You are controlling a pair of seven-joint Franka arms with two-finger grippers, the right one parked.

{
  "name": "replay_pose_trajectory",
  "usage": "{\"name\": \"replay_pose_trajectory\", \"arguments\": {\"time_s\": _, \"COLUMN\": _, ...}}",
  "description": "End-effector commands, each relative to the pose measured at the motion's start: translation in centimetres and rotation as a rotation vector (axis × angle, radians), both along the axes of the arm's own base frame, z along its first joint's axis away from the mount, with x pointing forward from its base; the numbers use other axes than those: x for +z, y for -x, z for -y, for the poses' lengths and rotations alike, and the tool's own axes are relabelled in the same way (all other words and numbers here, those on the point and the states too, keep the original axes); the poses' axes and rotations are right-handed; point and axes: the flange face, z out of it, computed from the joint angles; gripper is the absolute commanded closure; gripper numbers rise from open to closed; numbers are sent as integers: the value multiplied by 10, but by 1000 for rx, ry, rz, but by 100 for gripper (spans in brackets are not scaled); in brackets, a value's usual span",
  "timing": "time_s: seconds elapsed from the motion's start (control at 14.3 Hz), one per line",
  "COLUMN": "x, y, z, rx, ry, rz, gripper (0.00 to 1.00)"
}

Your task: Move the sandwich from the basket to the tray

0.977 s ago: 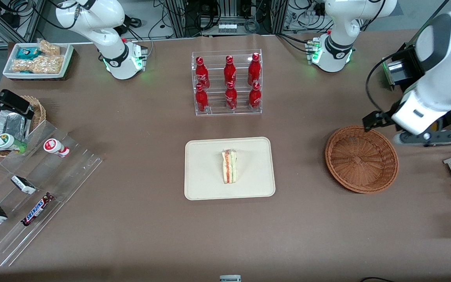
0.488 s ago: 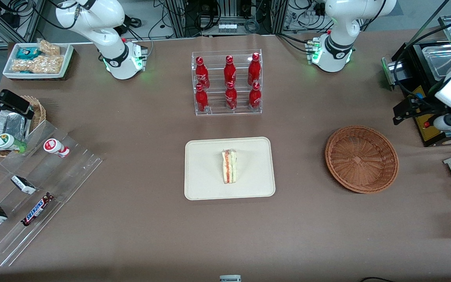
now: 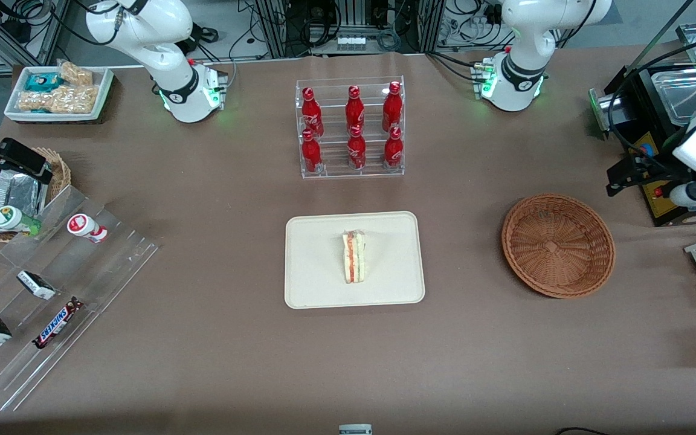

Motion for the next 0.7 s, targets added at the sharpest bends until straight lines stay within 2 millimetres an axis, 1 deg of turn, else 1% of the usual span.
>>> {"name": "replay_pose_trajectory", "arguments": {"time_s": 0.0, "x": 6, "y": 2, "z": 5, "rx": -10, "ry": 16, "rz": -24, "gripper": 0}}
{"name": "replay_pose_trajectory", "arguments": {"time_s": 0.14, "x": 8, "y": 2, "z": 8, "rx": -5, "ry": 58, "rz": -26, "gripper": 0}}
{"name": "replay_pose_trajectory", "arguments": {"time_s": 0.63, "x": 2, "y": 5, "z": 11, "rx": -15, "ry": 56, "rz": -58, "gripper": 0}}
